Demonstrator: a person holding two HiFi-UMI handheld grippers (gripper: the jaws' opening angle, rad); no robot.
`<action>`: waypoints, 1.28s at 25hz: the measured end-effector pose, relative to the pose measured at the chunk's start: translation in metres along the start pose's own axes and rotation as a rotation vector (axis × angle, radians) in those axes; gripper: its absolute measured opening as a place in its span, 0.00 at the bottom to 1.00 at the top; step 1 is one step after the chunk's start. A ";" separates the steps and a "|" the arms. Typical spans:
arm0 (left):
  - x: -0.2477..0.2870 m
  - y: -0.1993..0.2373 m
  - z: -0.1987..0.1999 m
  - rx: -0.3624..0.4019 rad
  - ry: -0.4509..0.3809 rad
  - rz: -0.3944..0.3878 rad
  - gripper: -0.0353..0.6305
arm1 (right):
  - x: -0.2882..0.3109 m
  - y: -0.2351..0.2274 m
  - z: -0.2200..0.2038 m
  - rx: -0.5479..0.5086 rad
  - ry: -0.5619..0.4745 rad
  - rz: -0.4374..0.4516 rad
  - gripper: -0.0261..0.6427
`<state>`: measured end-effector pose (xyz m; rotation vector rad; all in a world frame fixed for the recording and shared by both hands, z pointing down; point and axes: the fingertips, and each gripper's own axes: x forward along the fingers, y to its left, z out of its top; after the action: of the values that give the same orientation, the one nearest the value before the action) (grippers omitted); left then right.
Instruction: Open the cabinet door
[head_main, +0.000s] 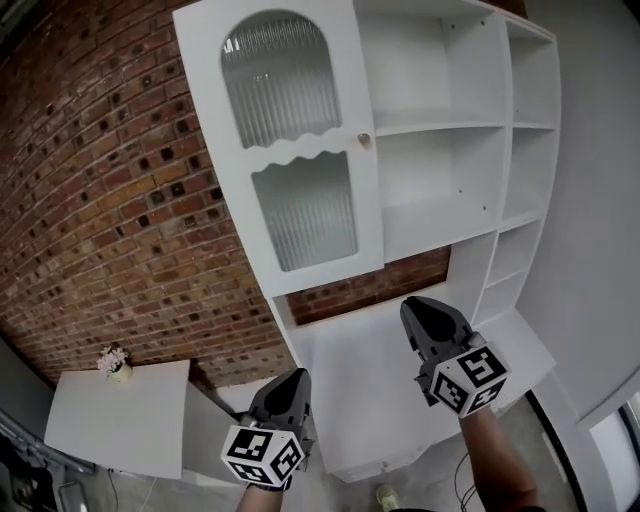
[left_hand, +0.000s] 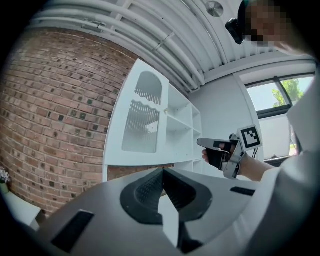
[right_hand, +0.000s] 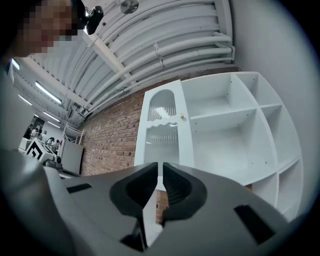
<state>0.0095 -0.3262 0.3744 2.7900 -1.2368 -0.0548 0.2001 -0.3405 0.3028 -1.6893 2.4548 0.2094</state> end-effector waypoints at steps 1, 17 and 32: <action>0.011 0.001 0.005 0.002 -0.006 0.009 0.06 | 0.011 -0.009 0.002 -0.006 -0.003 0.015 0.05; 0.099 -0.007 0.030 0.049 -0.038 0.081 0.06 | 0.129 -0.082 0.024 -0.068 -0.021 0.124 0.30; 0.135 -0.014 0.041 0.085 -0.037 0.056 0.06 | 0.212 -0.104 0.065 -0.078 -0.043 0.134 0.49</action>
<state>0.1079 -0.4196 0.3328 2.8360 -1.3561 -0.0514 0.2260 -0.5583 0.1925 -1.5318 2.5609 0.3583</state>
